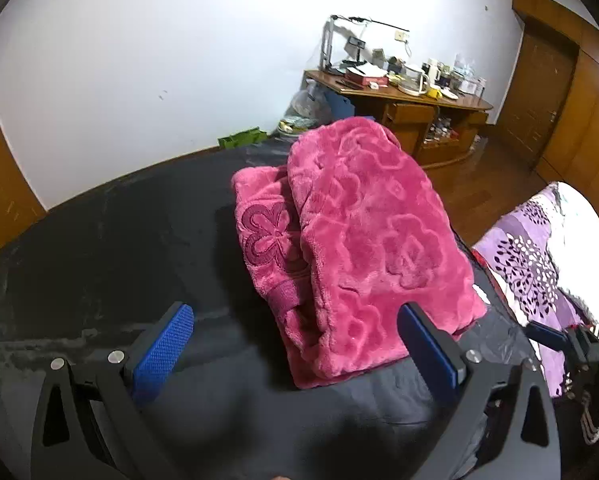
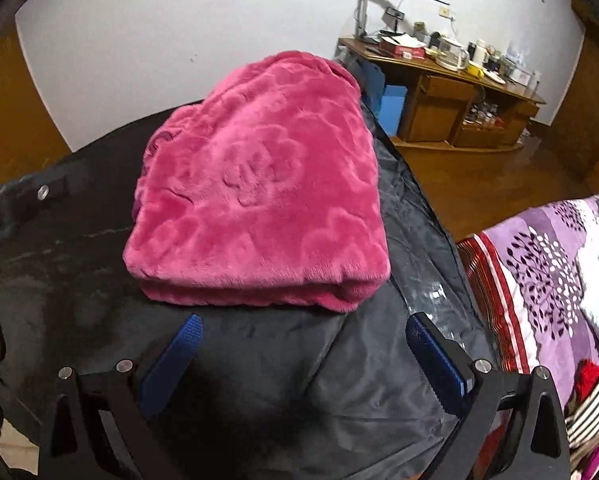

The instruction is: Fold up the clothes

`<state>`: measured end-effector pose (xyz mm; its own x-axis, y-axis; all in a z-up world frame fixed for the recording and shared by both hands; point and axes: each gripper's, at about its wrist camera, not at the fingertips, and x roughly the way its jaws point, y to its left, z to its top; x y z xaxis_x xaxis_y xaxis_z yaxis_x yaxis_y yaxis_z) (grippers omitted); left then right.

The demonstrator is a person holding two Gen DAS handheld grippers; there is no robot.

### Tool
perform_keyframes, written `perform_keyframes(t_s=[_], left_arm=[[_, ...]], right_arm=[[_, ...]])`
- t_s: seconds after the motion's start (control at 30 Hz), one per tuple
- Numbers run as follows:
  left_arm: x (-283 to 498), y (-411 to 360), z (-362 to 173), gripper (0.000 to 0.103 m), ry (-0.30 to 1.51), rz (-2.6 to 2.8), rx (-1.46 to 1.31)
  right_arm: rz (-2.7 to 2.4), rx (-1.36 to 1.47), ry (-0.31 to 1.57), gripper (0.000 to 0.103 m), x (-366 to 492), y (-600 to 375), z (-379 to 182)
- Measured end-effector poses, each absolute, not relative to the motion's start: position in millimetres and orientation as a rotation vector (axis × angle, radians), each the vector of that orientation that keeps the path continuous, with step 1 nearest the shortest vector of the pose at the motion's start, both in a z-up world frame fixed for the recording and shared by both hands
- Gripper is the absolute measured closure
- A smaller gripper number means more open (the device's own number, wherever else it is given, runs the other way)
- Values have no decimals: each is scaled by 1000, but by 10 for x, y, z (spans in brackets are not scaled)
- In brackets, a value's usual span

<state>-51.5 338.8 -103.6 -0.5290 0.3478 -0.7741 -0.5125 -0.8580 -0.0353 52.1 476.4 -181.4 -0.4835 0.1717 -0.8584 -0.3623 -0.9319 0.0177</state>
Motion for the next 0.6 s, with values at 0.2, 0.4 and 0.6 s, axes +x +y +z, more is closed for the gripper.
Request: perform_keyframes(t_s=[0.2,0.4,0.6], left_arm=[[-331,3572,-899,1,225,2437,-1142],[-135,3806,-826,1,231,2499,-1129],[-12,3945,-776,1,224,2556,-1120]], right_arm=[[2558,-1408,226,0,486,4872,-1738],[2590,-1448,255,0,553,5174,-1791],[2632,-1453,249,0,616,5364,-1784]])
